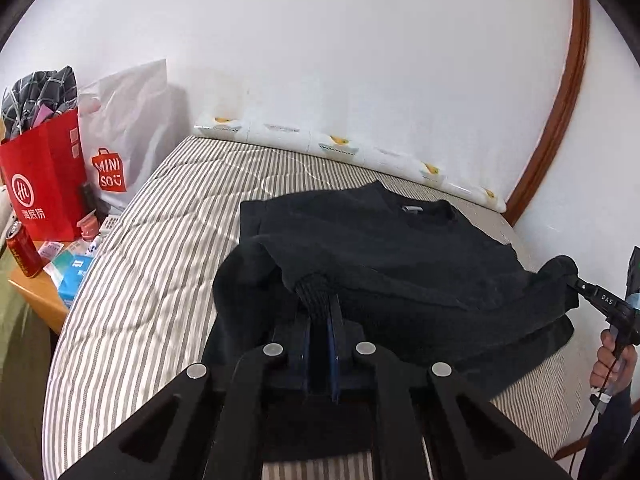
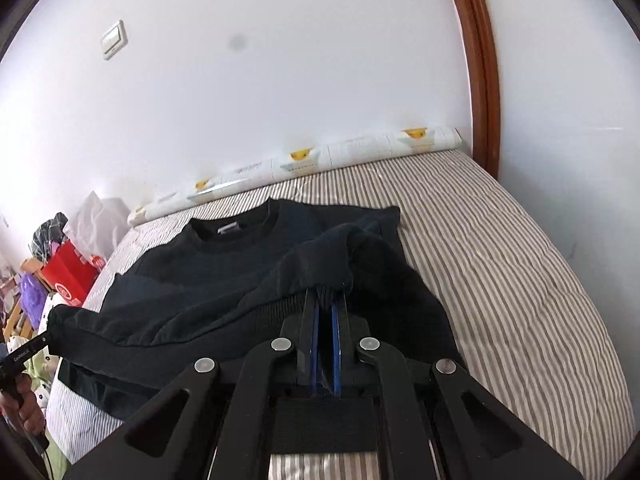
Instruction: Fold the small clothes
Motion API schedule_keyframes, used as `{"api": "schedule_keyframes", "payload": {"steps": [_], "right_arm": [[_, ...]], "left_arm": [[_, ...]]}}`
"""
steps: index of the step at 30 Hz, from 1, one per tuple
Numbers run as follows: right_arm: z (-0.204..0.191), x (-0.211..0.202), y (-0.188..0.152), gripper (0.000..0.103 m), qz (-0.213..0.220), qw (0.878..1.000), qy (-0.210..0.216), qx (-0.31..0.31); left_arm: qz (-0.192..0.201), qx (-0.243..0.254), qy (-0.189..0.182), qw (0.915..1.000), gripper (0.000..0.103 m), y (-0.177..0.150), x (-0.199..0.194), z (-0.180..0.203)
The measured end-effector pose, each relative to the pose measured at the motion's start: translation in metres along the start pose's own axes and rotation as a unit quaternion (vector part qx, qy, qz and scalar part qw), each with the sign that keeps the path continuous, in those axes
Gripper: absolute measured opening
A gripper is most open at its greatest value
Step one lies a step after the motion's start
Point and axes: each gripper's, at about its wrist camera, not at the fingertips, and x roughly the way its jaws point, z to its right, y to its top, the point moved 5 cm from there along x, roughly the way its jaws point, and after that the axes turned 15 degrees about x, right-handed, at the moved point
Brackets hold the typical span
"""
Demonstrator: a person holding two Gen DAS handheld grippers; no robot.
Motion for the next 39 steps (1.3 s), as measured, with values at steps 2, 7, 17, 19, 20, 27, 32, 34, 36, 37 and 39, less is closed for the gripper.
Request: {"api": "schedule_keyframes", "payload": {"steps": [2, 7, 17, 19, 20, 27, 32, 34, 36, 37, 39], "right_arm": [[0.000, 0.012, 0.008, 0.005, -0.003, 1.000, 0.001, 0.005], [0.002, 0.036, 0.023, 0.005, -0.007, 1.000, -0.002, 0.014], [0.006, 0.093, 0.028, 0.005, -0.039, 0.999, -0.023, 0.016], [0.011, 0.105, 0.023, 0.006, -0.053, 0.998, -0.031, 0.019], [0.012, 0.107, 0.021, 0.007, -0.058, 0.998, -0.034, 0.021], [0.006, 0.068, 0.027, 0.032, -0.038, 0.998, -0.044, 0.018], [-0.014, 0.026, 0.019, 0.045, -0.022, 1.000, 0.000, -0.006], [-0.020, 0.019, 0.006, 0.045, -0.036, 0.999, 0.016, -0.015], [-0.025, 0.022, -0.012, 0.045, -0.060, 0.998, 0.024, -0.024], [-0.026, 0.025, -0.019, 0.045, -0.071, 0.997, 0.024, -0.030], [-0.028, 0.035, -0.035, 0.044, -0.095, 0.995, 0.019, -0.039]], "left_arm": [[0.001, -0.003, 0.000, 1.0000, 0.007, 0.005, 0.008, -0.003], [-0.006, -0.014, 0.000, 0.9999, 0.007, 0.018, 0.031, -0.013], [-0.036, -0.013, 0.010, 0.9992, 0.010, 0.020, 0.069, -0.020], [-0.039, -0.014, 0.009, 0.9991, 0.010, 0.018, 0.071, -0.021], [-0.040, -0.015, 0.007, 0.9991, 0.011, 0.018, 0.071, -0.022], [-0.044, 0.001, -0.004, 0.9990, 0.017, 0.018, 0.055, -0.015], [-0.020, 0.008, -0.015, 0.9997, 0.043, 0.005, 0.031, -0.007], [-0.013, 0.011, -0.027, 0.9995, 0.045, -0.002, 0.024, -0.002], [-0.018, 0.017, -0.040, 0.9989, 0.045, -0.009, 0.021, 0.004], [-0.021, 0.022, -0.045, 0.9985, 0.045, -0.012, 0.021, 0.008], [-0.027, 0.040, -0.052, 0.9975, 0.045, -0.017, 0.020, 0.015]]}}
